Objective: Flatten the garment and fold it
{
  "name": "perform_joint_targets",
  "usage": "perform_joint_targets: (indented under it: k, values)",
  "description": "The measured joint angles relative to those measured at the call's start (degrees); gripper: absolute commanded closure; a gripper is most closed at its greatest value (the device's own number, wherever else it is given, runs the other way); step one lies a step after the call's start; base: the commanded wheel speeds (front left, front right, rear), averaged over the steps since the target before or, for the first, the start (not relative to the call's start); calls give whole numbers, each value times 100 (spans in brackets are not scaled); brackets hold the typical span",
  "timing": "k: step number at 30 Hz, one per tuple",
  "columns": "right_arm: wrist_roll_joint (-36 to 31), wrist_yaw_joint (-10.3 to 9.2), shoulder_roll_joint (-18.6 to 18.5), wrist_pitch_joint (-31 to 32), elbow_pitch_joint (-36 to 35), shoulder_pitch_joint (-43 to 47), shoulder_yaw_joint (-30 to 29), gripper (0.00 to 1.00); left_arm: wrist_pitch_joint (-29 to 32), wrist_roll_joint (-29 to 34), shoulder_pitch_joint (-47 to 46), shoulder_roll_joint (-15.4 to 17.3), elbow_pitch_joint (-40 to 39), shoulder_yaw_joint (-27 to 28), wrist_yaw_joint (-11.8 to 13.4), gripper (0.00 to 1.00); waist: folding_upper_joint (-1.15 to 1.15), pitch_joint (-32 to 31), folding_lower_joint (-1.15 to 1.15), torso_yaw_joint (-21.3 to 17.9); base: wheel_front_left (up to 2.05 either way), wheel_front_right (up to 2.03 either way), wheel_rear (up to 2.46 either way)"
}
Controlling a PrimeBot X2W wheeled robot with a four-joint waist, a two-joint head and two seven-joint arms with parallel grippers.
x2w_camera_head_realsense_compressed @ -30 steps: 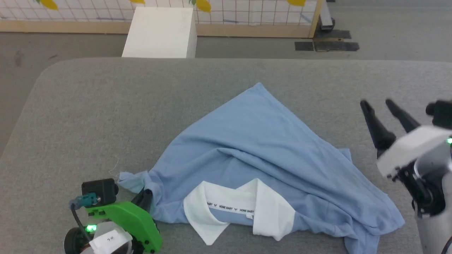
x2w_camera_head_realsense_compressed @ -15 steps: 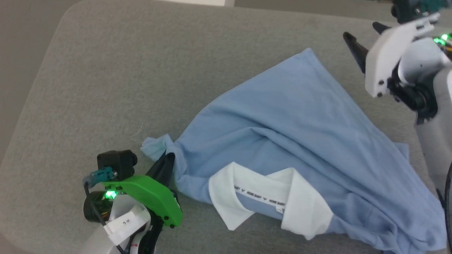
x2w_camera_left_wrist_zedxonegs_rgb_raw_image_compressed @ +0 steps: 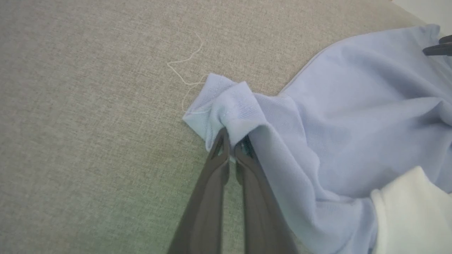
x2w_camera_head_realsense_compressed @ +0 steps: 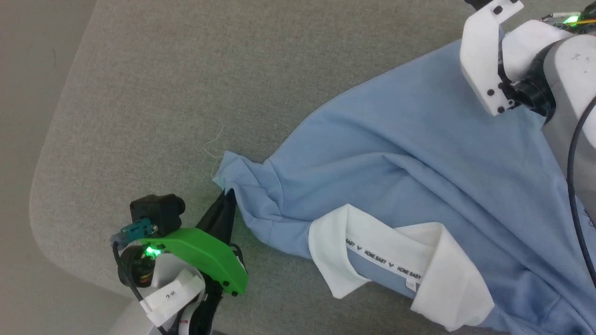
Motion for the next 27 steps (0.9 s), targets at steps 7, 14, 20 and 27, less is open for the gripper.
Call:
perform_joint_targets:
  k: [7, 14, 20, 27]
  values:
    - [151, -2, -82, 232, -47, -299, 237, 0, -71, 0, -78, -88, 103, -40, -90, 100, 0, 332, 0, 159, 0, 0, 0]
    - [402, 0, -115, 423, -103, -354, 196, 100, -78, -2, -115, -96, 182, -38, -98, 100, 0, 341, -1, 134, 0, 0, 0]
    - [394, 1, -118, 12, -85, -168, -145, 100, -76, -8, -115, -67, 223, -25, -97, 100, 0, 215, 0, 37, 0, 0, 0]
    - [587, 0, 62, -922, -172, 152, -699, 100, -18, -8, -108, 104, 248, 41, -59, 100, 0, -147, 0, -146, 0, 0, 0]
